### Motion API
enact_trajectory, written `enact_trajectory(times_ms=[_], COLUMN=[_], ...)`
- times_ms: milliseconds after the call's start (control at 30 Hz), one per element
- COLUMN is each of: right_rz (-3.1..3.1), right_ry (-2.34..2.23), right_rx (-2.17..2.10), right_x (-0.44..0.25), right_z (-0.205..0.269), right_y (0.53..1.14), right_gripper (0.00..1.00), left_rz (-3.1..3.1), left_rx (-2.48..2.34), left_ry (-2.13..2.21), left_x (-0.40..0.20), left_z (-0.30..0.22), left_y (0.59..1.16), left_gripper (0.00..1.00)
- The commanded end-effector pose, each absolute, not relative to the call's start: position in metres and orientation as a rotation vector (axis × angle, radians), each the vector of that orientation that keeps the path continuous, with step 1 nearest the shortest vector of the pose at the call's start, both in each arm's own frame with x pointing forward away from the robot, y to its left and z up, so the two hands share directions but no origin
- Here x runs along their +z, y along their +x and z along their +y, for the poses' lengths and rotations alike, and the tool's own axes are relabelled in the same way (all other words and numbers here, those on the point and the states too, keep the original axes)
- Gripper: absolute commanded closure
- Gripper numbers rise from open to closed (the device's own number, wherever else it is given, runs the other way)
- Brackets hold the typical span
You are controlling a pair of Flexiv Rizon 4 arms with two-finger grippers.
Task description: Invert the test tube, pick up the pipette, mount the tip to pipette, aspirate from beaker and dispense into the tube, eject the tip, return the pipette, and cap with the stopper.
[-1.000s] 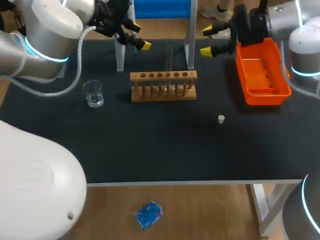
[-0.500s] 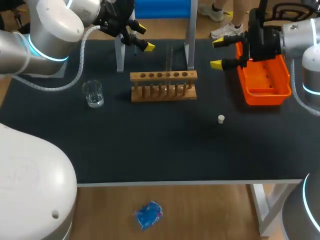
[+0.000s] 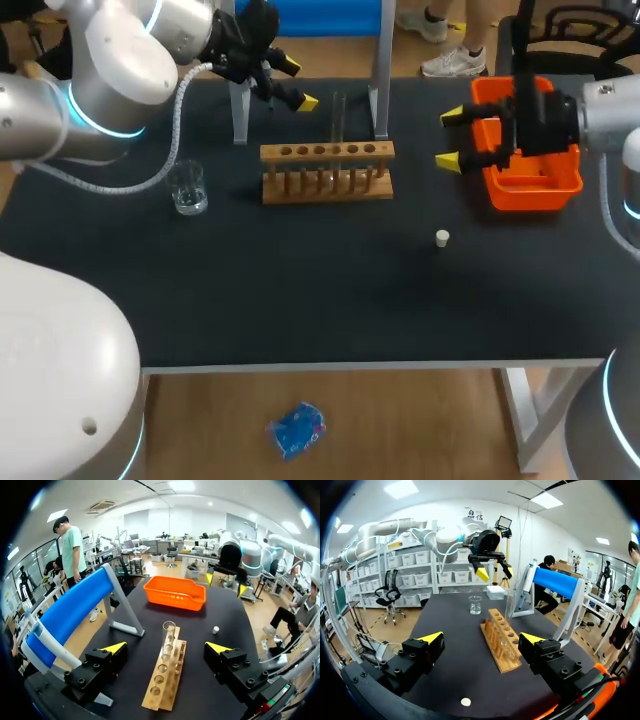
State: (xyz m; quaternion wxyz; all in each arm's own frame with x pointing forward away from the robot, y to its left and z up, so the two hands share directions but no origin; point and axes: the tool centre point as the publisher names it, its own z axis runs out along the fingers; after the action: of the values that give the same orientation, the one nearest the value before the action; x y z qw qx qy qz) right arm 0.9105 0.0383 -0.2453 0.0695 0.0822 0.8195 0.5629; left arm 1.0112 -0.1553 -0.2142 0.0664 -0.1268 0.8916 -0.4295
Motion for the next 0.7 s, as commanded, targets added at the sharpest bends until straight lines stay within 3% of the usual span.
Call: enact_trajectory(times_ms=[33, 700], right_rz=[2.464, 2.464], right_ry=[0.248, 0.248], right_rx=[1.693, 1.693], right_x=[-0.244, -0.244], right_z=[0.035, 0.035], right_y=[0.907, 0.907], right_gripper=[0.0, 0.0], left_rz=[2.702, 2.72], left_rx=[-1.301, -1.298], left_ry=[-0.363, -0.361], left_x=[-0.219, -0.227], left_z=[-0.158, -0.171], left_y=[1.018, 1.019], left_gripper=[0.0, 0.0])
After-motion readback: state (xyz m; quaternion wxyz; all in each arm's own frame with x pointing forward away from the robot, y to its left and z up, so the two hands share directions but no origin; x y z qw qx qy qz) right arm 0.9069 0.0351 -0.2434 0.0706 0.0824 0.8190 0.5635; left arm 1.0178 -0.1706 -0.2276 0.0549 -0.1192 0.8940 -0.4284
